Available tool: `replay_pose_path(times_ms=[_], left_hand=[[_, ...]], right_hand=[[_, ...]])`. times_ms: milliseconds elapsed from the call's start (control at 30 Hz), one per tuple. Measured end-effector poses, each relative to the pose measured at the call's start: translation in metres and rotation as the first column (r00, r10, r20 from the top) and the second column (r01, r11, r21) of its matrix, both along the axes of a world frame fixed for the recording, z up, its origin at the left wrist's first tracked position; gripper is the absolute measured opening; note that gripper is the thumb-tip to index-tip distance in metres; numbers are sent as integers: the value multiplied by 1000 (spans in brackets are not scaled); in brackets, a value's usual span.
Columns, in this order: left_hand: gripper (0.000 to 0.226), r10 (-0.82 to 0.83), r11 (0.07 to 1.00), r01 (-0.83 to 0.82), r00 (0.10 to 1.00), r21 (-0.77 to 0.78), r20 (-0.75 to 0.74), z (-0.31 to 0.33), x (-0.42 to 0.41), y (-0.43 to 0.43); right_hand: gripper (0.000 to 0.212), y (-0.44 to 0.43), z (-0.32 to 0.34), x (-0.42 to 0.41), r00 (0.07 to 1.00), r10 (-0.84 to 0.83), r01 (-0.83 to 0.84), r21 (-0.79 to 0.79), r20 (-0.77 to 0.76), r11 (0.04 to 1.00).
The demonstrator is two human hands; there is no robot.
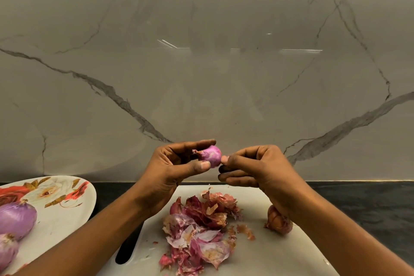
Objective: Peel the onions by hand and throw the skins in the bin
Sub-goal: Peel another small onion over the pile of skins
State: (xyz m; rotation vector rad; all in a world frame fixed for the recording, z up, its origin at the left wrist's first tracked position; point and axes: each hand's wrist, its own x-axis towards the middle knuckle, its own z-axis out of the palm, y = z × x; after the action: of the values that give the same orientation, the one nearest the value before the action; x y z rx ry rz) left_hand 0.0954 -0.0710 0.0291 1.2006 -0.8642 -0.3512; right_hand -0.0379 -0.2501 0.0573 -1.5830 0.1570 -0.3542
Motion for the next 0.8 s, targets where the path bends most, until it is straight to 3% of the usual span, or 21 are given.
replay_pose_path(times_ms=[300,800], left_hand=[[50,-18,1000,18,1000,0,2,0,-3,0],[41,-61,996,54,992,-68,-114,2,-1,-1]], right_hand=[[11,0,-2,1,1000,-28,27,-46,-7,999],[7,-3,-4,4,995,-92,88,-111,-27,990]])
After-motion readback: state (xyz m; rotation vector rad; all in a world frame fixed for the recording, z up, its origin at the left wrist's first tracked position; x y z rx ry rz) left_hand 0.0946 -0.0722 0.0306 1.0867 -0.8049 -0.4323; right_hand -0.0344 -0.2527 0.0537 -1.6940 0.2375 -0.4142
